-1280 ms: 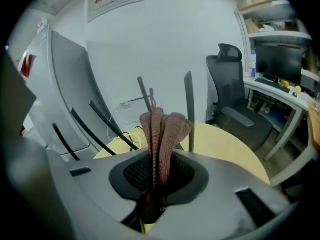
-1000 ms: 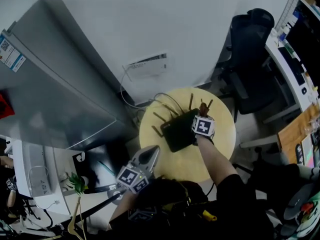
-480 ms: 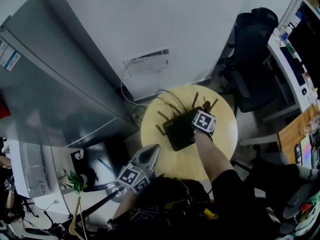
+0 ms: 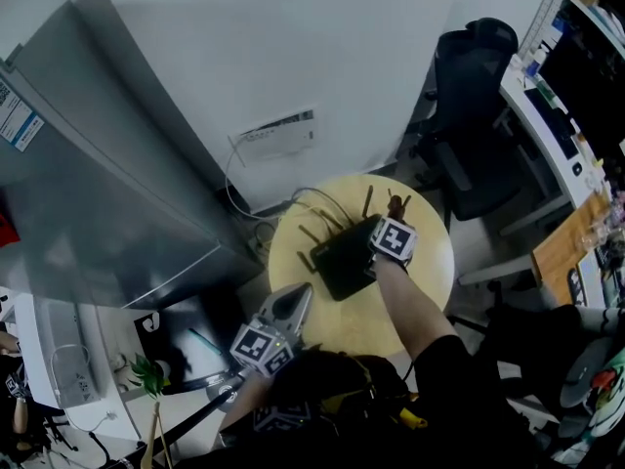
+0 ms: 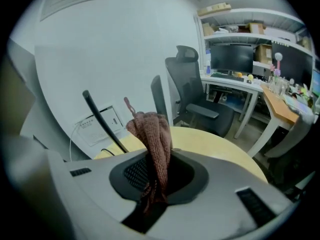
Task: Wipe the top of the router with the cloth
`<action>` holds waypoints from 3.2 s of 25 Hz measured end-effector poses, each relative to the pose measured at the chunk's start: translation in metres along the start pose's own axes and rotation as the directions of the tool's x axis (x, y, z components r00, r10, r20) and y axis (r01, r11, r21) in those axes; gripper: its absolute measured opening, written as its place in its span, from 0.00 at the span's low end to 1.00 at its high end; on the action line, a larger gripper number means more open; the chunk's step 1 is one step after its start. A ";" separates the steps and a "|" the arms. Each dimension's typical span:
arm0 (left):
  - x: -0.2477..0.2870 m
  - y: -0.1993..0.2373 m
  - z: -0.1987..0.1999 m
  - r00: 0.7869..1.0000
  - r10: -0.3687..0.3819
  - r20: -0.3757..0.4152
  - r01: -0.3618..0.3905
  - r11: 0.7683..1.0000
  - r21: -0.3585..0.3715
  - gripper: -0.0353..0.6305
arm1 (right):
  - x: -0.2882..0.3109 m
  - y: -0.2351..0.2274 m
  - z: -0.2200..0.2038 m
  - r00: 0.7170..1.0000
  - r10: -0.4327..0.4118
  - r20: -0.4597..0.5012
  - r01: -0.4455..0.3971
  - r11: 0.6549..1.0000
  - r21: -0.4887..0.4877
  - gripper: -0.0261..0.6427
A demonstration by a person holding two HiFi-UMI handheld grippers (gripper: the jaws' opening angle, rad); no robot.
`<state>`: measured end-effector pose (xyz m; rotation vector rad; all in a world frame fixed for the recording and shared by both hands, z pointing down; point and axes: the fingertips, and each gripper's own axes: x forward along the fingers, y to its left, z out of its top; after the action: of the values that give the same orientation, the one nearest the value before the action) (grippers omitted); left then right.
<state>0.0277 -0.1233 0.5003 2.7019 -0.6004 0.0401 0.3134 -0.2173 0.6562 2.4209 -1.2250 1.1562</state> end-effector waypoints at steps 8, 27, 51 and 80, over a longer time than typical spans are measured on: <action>0.005 -0.010 0.006 0.998 -0.044 0.038 0.044 0.999 -0.004 0.05 | -0.026 -0.001 0.022 0.999 0.023 0.034 -0.025 0.998 0.052 0.14; 0.034 -0.053 -0.007 0.991 -0.137 -0.005 0.137 0.991 0.007 0.05 | -0.074 -0.044 -0.056 0.984 0.180 -0.005 -0.180 0.978 -0.107 0.14; 0.023 -0.028 -0.016 0.997 0.016 -0.077 -0.014 1.000 0.026 0.05 | 0.009 -0.036 -0.038 0.899 0.420 -0.126 -0.362 0.873 0.328 0.14; 0.008 -0.066 0.004 0.998 -0.015 0.055 0.012 0.998 0.058 0.05 | -0.103 0.021 0.054 0.789 0.609 0.085 -0.602 0.793 -0.092 0.14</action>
<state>0.0624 -0.0730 0.4741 2.7703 -0.6056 -0.0213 0.2910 -0.1949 0.5427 2.1122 -2.1477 1.0976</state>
